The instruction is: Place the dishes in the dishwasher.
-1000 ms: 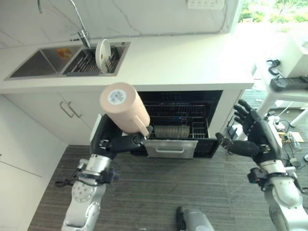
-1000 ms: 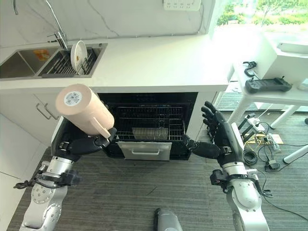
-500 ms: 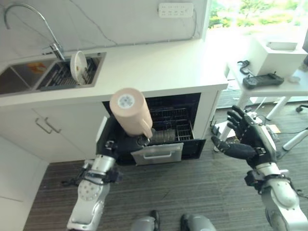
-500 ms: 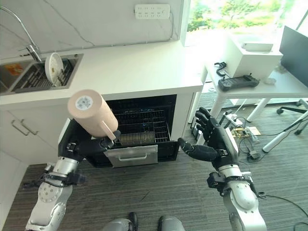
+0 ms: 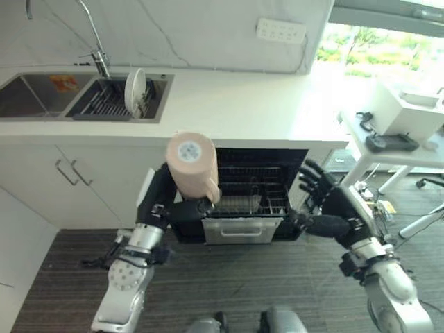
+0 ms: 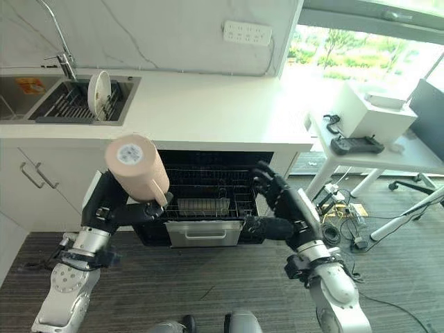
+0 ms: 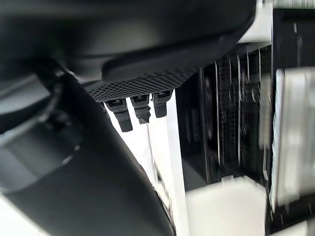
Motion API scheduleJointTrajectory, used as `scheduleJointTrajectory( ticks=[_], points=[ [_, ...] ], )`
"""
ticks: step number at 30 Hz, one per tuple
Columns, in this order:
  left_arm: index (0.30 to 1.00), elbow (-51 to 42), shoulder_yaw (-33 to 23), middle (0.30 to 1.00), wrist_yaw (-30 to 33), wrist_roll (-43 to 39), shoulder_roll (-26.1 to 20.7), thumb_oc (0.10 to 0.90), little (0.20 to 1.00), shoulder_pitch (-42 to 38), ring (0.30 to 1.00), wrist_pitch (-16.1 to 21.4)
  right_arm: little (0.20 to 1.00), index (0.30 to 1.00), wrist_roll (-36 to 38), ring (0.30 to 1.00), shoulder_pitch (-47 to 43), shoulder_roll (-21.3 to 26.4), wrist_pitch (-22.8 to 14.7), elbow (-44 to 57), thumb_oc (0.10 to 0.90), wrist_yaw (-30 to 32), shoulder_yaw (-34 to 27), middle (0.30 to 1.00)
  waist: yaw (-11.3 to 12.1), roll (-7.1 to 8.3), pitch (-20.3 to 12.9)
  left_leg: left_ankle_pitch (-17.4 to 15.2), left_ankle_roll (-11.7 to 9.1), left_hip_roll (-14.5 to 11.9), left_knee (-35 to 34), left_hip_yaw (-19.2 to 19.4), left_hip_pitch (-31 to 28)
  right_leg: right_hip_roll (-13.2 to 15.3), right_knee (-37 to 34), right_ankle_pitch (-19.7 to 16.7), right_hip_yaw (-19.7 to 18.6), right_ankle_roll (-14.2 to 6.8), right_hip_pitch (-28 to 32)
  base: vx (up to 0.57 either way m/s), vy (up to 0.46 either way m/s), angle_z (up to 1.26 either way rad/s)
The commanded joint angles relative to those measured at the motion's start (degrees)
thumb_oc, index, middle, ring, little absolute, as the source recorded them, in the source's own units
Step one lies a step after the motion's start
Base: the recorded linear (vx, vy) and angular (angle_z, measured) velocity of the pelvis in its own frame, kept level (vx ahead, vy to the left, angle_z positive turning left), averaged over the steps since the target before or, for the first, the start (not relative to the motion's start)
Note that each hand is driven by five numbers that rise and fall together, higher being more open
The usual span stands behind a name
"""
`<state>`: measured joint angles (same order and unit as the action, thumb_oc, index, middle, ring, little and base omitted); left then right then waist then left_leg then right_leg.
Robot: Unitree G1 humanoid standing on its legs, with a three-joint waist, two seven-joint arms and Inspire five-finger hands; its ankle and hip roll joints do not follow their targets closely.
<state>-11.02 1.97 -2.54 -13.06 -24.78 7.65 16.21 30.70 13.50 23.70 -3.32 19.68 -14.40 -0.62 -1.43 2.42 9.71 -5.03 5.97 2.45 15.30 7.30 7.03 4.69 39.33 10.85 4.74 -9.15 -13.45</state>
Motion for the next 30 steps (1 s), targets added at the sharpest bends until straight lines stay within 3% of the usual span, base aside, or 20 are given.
scheduleJointTrajectory(
  ticks=[1, 2, 3, 4, 10, 12, 14, 17, 19, 25, 30],
  points=[
    [0.3, -4.7, -1.9, 0.3, 2.5, 1.5, -1.6, 0.4, 0.3, -6.4, 0.3, 5.5, 0.9, 0.9, 10.9, 0.9, -5.2, -0.9, -5.2, 3.3, 0.8, -4.3, -2.6, 0.9, -2.3, -0.37, -0.5, -9.0, -3.1, -1.3, 1.9, -3.8, -1.6, 0.0, -22.1, -9.7, 4.8, 1.4, 7.6, 0.17, -0.353, 0.06],
    [0.3, -4.7, -1.8, 0.3, 2.6, 2.0, -1.8, 0.4, 0.3, -6.4, 0.3, 5.9, 0.9, 0.9, 12.5, 0.9, -5.2, -1.0, -5.2, 3.7, 0.8, -6.2, -2.3, 0.9, -2.7, 0.27, 0.0, -9.9, -3.3, -0.9, 1.9, -3.8, -2.5, 2.1, -22.1, -8.3, 4.1, 1.3, 5.0, 0.26, -0.45, 0.16],
    [0.3, -5.1, -1.1, 0.3, 4.0, 4.9, -2.0, 0.4, 0.3, -5.9, 0.3, 6.7, 0.9, 0.9, 14.4, 0.9, -5.4, -1.6, -4.3, 4.5, 0.8, -10.4, -0.9, 0.9, -3.7, 0.36, 0.3, -10.8, -3.5, -1.2, 1.9, -4.4, -3.7, 1.8, -22.1, -8.1, 0.1, 0.7, 2.8, 0.26, -0.423, 0.3],
    [0.3, -5.1, -0.5, 0.3, 4.7, 5.6, -2.0, 0.4, 0.3, -6.0, 0.3, 6.6, 0.9, 0.9, 14.7, 0.9, -6.0, -1.3, -3.8, 5.1, 0.8, -10.2, -0.2, 0.9, -3.8, 0.58, 0.2, -10.7, -3.8, -1.3, 1.9, -4.5, -4.0, 1.6, -22.1, -7.1, -0.6, 0.8, 2.8, 0.26, -0.401, 0.35],
    [0.3, -4.1, 2.6, 0.3, 10.4, 11.1, -2.1, 0.4, 0.3, -7.6, 0.3, 6.2, 0.9, 0.9, 18.9, 0.9, -12.4, -0.1, -1.8, 5.5, 0.8, -10.3, 4.0, 0.9, -1.6, 1.36, -2.0, -9.9, -6.0, -3.3, 1.9, -1.2, -5.2, 0.7, -22.1, -2.9, 0.4, 2.5, 5.4, 0.18, -0.306, 0.0],
    [0.3, -4.1, 3.2, 0.3, 12.2, 12.6, -2.1, 0.4, 0.3, -7.7, 0.3, 7.1, 0.9, 0.9, 19.3, 0.9, -12.9, 0.4, -1.4, 6.1, 0.8, -10.7, 4.4, 0.9, -1.1, 2.72, -2.0, -6.7, -7.2, -3.1, 1.9, 1.9, -7.4, 1.7, -22.1, -2.5, 0.5, 3.7, 6.4, 0.16, -0.209, 0.05],
    [0.3, -3.5, 3.7, 0.3, 13.2, 13.9, -2.1, 0.4, 0.3, -8.3, 0.3, 8.1, 0.9, 0.9, 19.4, 0.9, -12.8, 0.3, -1.4, 6.1, 0.8, -10.7, 4.3, 0.9, -0.2, 3.7, -1.2, -1.3, -8.7, -3.1, 1.9, 2.4, -6.6, 2.4, -22.1, -2.4, 0.9, 4.3, 7.3, 0.09, -0.164, 0.11],
    [0.3, -0.9, 5.4, 0.3, 15.8, 16.1, -2.0, 0.4, 0.3, -11.2, 0.3, 9.5, 0.9, 0.9, 16.9, 0.9, -14.9, 0.1, -4.7, 5.5, 0.8, -9.4, 5.2, 0.9, -0.8, 1.61, -0.5, -4.0, -8.9, -7.2, 1.9, 5.7, -1.4, 1.9, -22.1, -1.7, 3.0, 3.4, 7.2, -0.01, 0.05, 0.19],
    [0.3, 1.3, 8.4, 0.3, 19.2, 20.2, -1.7, 0.4, 0.3, -14.6, 0.3, 10.1, 0.9, 0.9, 17.6, 0.9, -15.6, -1.2, -4.2, 5.5, 0.8, -9.4, 6.1, 0.9, -2.2, -0.04, -1.7, -6.3, -8.5, -7.2, 1.9, 2.8, -0.9, 1.4, -22.1, -1.5, 3.9, 3.1, 6.9, 0.0, 0.165, 0.13],
    [0.3, 3.4, 11.1, 0.3, 20.1, 21.0, -1.3, 0.4, 0.3, -17.2, 0.3, 10.1, 0.9, 0.9, 15.8, 0.9, -15.0, -2.3, -4.0, 5.4, 0.8, -8.2, 7.0, 0.9, -3.4, -0.37, -3.9, -8.1, -8.4, -6.9, 1.9, 2.2, -2.0, 1.3, -22.1, -1.2, 4.3, 2.8, 7.4, 0.04, 0.067, 0.01],
    [0.3, 3.3, 12.0, 0.3, 22.3, 21.6, -0.9, 0.4, 0.3, -17.1, 0.3, 9.1, 0.9, 0.9, 10.1, 0.9, -15.6, -2.2, -4.7, 4.0, 0.8, -1.5, 7.8, 0.9, -3.2, -0.19, -4.4, -9.2, -7.4, -6.5, 1.9, 2.8, -3.1, 1.3, -22.1, -0.8, 3.8, 2.8, 8.2, 0.03, 0.072, 0.01]
  ],
)
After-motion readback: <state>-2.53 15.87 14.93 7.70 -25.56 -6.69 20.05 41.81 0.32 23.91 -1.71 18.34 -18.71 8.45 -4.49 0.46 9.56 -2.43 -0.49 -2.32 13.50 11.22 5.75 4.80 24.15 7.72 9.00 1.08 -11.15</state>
